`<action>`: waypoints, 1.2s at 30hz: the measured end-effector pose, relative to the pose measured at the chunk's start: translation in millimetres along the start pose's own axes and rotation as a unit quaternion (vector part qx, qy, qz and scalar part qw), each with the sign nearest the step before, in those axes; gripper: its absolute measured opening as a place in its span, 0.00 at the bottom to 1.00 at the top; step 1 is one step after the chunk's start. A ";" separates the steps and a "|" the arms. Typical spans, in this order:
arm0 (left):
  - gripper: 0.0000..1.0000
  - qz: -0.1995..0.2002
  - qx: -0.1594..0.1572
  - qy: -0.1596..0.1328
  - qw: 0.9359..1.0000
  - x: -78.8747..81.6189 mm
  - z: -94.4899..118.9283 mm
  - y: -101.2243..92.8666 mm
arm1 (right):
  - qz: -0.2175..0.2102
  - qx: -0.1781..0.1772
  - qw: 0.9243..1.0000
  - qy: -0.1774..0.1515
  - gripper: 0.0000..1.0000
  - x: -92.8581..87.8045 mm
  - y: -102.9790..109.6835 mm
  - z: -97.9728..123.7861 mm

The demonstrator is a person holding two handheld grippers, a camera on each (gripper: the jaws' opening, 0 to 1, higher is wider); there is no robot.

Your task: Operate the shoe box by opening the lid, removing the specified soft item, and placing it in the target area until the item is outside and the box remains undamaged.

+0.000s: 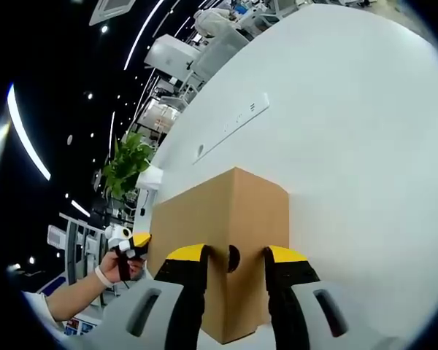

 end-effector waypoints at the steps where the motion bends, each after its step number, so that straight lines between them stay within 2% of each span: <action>1: 0.33 0.000 0.000 0.000 1.000 -0.1 0.1 0.1 | -0.001 0.000 1.000 0.000 0.31 0.0 0.1 0.0; 7: 0.33 0.001 0.001 0.008 1.000 -2.1 0.7 -2.3 | -0.002 0.001 1.000 -0.001 0.31 2.6 -3.0 -1.4; 18: 0.33 0.000 0.002 0.008 1.000 3.7 -0.2 5.1 | -0.002 0.000 1.000 -0.003 0.30 1.5 -3.7 -1.6; 26: 0.34 0.004 0.001 0.009 1.000 13.7 -0.9 16.0 | -0.001 -0.001 1.000 -0.004 0.30 -2.0 0.5 -0.4; 31: 0.34 -0.005 0.003 0.007 1.000 13.1 -2.2 14.1 | 0.000 -0.002 1.000 -0.004 0.30 -2.8 1.9 0.3; 36: 0.41 0.004 0.004 -0.005 1.000 14.2 -3.8 11.0 | 0.000 -0.002 1.000 -0.004 0.30 -1.7 1.0 0.3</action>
Point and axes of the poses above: the point that each gripper's makers call its tool centre point, and the gripper's own axes: z roughly backward along the fingers, y roughly to its left, x roughly out of its top, the point moved 6 cm from there along z, roughly backward along the fingers, and after that the axes turned 9 degrees about y, right-handed, at the moved point
